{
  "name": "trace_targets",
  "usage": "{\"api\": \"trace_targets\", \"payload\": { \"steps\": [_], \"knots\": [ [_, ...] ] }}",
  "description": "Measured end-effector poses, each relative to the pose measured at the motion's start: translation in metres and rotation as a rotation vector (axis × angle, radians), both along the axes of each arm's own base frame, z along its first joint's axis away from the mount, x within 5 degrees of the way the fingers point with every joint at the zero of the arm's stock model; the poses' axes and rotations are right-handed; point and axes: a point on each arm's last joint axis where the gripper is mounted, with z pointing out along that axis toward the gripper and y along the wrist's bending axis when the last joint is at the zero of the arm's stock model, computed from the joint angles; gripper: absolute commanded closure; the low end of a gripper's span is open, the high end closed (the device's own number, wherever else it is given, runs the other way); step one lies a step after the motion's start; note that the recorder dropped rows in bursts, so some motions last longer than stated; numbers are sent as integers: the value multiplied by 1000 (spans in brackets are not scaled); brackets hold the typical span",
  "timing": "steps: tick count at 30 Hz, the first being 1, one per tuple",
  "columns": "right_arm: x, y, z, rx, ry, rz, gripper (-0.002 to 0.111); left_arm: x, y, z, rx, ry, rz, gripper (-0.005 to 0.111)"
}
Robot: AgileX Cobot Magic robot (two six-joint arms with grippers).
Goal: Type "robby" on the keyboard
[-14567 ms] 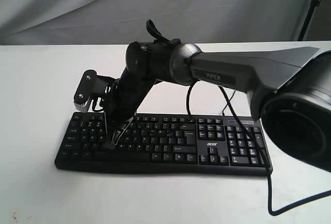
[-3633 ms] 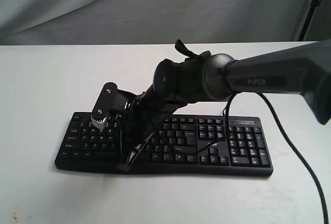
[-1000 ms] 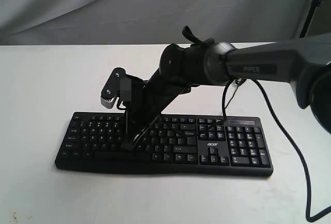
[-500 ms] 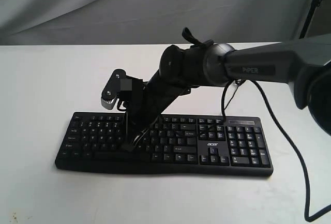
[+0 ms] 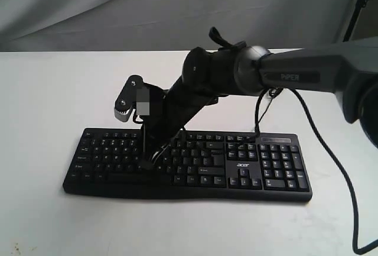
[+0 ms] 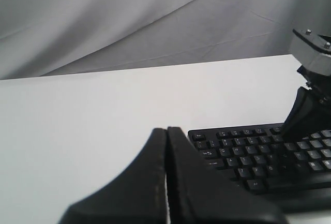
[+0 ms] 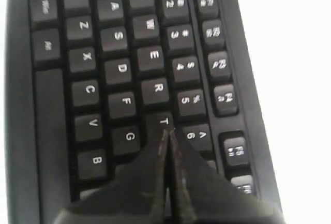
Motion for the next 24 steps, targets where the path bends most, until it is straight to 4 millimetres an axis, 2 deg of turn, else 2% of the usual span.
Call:
{"api": "trace_targets", "payload": {
  "steps": [6,15,20,24],
  "knots": [
    [-3,-2,35,40,-50,9,108,0,0,0,0,0,0,107],
    [-10,-9,58,16,-61,20,108,0,0,0,0,0,0,107],
    [-24,-22,95,50,-137,5,108,0,0,0,0,0,0,107],
    [-44,-39,125,100,-220,-35,108,0,0,0,0,0,0,107]
  ]
}}
